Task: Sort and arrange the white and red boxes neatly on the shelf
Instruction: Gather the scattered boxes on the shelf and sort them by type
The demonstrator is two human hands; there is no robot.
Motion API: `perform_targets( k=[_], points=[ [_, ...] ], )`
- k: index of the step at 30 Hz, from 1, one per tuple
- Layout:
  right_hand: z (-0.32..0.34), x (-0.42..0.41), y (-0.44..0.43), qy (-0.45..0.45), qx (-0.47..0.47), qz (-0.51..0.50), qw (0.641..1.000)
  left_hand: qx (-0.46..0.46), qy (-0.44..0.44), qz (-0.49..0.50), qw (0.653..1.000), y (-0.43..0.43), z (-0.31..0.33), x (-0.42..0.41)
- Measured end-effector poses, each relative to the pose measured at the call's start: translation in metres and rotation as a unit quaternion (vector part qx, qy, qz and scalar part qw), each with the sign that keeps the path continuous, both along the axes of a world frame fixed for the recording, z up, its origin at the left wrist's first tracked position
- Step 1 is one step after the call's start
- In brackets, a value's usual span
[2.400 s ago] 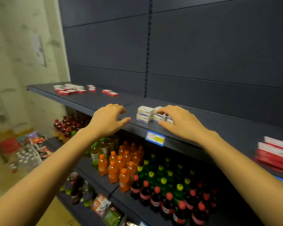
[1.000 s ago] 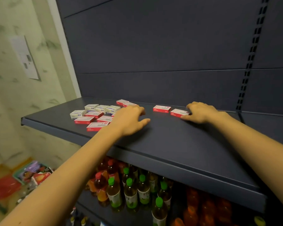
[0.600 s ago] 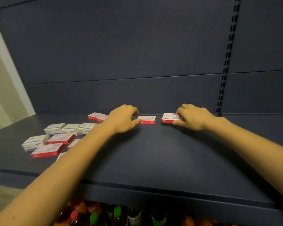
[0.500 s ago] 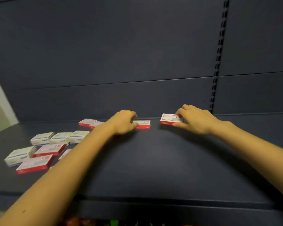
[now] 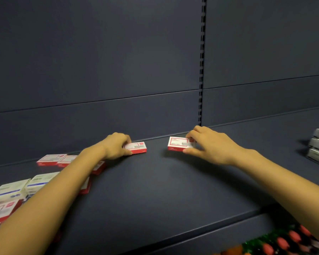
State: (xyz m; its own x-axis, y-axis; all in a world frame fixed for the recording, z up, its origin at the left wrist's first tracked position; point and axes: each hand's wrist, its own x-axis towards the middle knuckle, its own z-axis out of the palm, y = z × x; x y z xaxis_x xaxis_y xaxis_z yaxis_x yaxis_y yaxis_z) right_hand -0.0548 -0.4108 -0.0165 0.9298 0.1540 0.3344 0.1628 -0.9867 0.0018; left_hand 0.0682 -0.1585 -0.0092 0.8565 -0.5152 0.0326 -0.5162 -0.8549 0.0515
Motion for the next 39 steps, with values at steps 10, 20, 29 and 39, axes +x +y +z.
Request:
perform_targets(
  k=[10,20,29,39],
  points=[
    [-0.001,-0.064,-0.053,-0.034,0.052,-0.095,0.994,-0.163,-0.041,-0.189,0.967,-0.06,0.034,-0.045],
    [0.007,-0.151,-0.154,-0.075,0.082,-0.137,0.984,-0.225,0.002,-0.262,0.938,-0.178,0.042,-0.114],
    [0.013,-0.247,-0.273,-0.062,0.062,-0.172,0.981,-0.253,0.0,-0.293,0.922,-0.311,0.036,-0.199],
    [0.009,-0.317,-0.398,-0.05,0.039,-0.193,0.979,-0.243,-0.023,-0.299,0.923,-0.446,0.023,-0.256]
  ],
)
